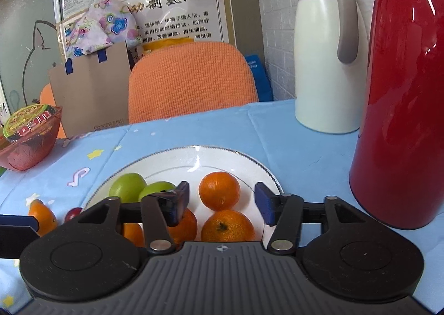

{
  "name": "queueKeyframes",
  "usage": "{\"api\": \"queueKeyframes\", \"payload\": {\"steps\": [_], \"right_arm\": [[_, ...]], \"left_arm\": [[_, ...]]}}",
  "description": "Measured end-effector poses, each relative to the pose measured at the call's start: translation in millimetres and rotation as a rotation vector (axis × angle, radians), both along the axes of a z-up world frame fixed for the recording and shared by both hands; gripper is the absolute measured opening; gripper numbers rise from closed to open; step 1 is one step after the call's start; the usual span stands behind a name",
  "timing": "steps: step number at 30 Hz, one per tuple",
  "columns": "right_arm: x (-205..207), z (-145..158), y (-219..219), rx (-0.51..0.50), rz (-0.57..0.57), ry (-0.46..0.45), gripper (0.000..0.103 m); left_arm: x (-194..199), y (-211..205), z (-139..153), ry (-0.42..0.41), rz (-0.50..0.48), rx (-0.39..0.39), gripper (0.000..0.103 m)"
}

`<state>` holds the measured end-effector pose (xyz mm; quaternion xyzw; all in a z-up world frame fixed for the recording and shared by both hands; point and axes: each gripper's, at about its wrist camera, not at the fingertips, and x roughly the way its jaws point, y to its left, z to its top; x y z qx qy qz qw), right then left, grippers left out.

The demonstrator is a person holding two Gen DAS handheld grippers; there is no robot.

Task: Organize fruits
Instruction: 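Open both tools and withdraw them from the plate toward the loose fruit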

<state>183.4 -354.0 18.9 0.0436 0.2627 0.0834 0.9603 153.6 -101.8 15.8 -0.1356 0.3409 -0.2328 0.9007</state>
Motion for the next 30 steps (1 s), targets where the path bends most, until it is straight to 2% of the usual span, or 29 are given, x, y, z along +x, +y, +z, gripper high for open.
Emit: {"api": "queueKeyframes", "payload": {"steps": [1,7,13,22,30], "right_arm": [[-4.7,3.9,1.1,-0.003,0.001,-0.017,0.103],[-39.6,25.7,13.6,-0.03,0.002,-0.114,0.103],[-80.5,34.0,31.6,-0.012,0.027,-0.151,0.103],[-121.0,22.3,69.6,-0.005,0.099,-0.109,0.103],[-132.4,2.5,103.8,-0.035,0.159,-0.026,0.103]], "left_arm": [[-1.9,2.3,1.3,-0.004,0.005,-0.004,0.103],[-21.3,25.1,8.5,-0.032,0.06,-0.023,0.103],[-44.8,52.9,7.5,-0.037,0.119,-0.032,0.103],[-77.5,90.3,-4.1,-0.015,0.189,-0.038,0.103],[-92.8,113.6,-17.0,0.015,0.22,-0.029,0.103]]}}
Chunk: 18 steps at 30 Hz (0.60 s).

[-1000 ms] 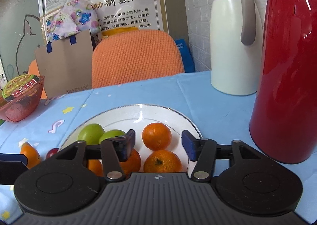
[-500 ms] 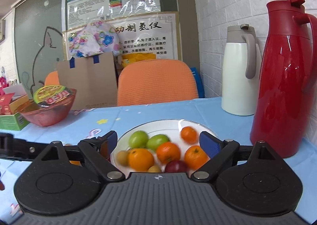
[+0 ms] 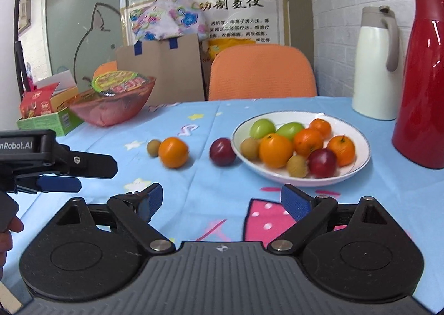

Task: Organize fruits
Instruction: 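Open both tools and withdraw them from the plate toward the loose fruit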

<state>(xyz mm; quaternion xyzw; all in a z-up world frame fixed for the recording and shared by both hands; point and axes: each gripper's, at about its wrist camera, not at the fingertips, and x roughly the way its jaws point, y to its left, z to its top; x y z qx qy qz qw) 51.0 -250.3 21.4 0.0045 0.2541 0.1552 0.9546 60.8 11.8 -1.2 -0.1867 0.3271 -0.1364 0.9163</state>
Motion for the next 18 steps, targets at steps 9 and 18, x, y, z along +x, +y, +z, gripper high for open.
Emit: {"api": "queueKeyframes", "payload": {"steps": [9,18], "right_arm": [[-4.1,-1.1,18.5,-0.041,0.021,0.004,0.103],[2.4,-7.1,29.8,-0.048,0.032,0.021,0.103]], "left_arm": [[5.0,17.2,8.2,-0.031,-0.016,-0.016,0.103],[45.9,32.0,14.8,-0.027,0.008,-0.061,0.103]]}}
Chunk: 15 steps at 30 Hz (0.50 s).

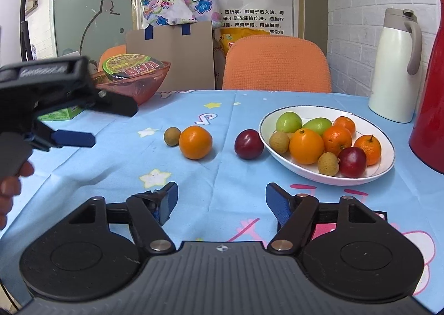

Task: Organize fruits
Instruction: 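Open both tools and withdraw them from the plate toward the loose fruit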

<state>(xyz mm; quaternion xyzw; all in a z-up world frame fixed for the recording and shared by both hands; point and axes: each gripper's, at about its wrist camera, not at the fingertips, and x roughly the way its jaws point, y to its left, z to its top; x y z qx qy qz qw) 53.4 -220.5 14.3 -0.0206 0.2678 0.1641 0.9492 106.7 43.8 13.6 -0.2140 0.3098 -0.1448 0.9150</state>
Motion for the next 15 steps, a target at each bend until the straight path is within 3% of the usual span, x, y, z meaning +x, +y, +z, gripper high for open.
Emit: {"api": "queueKeyframes", "payload": {"steps": [7,10,15], "right_arm": [[8.8,-3.8,2.6,0.001,0.003,0.016,0.103],[12.9,-6.6,0.7,0.006,-0.005,0.027,0.103],[19.0,-9.7,-1.0,0.015,-0.005,0.038,0.103]], "left_arm": [[49.4,-0.2,-11.3,0.083,0.029,-0.017,0.103],[64.7,-2.6,-14.6,0.097,0.03,-0.021,0.097],[85.4,-6.4,-23.5,0.134,0.032,-0.036,0.061]]}}
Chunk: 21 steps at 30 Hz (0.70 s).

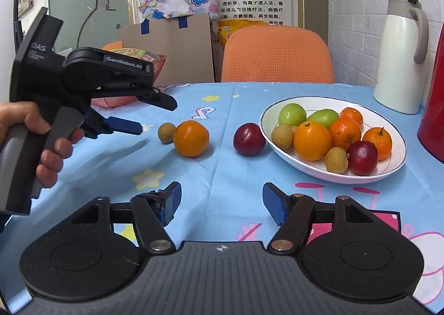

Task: Organize fruits
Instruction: 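Open both tools and withdraw them from the plate toward the loose fruit, then close both tools together around the brown kiwi on the cloth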

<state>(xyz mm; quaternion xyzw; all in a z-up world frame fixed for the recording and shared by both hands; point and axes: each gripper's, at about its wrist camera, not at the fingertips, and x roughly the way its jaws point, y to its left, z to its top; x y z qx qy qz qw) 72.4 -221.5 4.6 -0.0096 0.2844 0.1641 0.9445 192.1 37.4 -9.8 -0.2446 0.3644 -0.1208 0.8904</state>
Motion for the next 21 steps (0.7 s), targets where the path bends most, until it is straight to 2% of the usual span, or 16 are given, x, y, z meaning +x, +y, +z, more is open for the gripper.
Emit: {"api": "queueKeyframes", "payload": {"steps": [1,3,7,9,15,21], "right_arm": [[0.9,-0.6,-0.1,0.001,0.001,0.002,0.103],[3.0,-1.8,0.0,0.005,0.001,0.006,0.103],[6.4,-5.0,-1.0,0.009,0.005,0.019,0.103],[7.1,-5.9,-1.8,0.013,0.005,0.023,0.103],[6.2,-4.7,-5.0,0.019,0.001,0.021,0.103],[1.7,-2.6,-5.6,0.025,0.003,0.018,0.103]], "left_arm": [[2.9,-1.1,-1.6,0.003,-0.001,0.003,0.057],[8.1,-2.1,-4.2,0.009,-0.004,0.006,0.041],[15.1,-4.8,-8.7,0.024,-0.012,0.021,0.021],[17.8,-5.4,-12.0,0.037,-0.016,0.026,0.0],[14.7,-4.6,-14.5,0.041,-0.028,0.033,0.0],[-6.5,-3.9,-13.4,0.042,-0.071,0.042,0.0]]}}
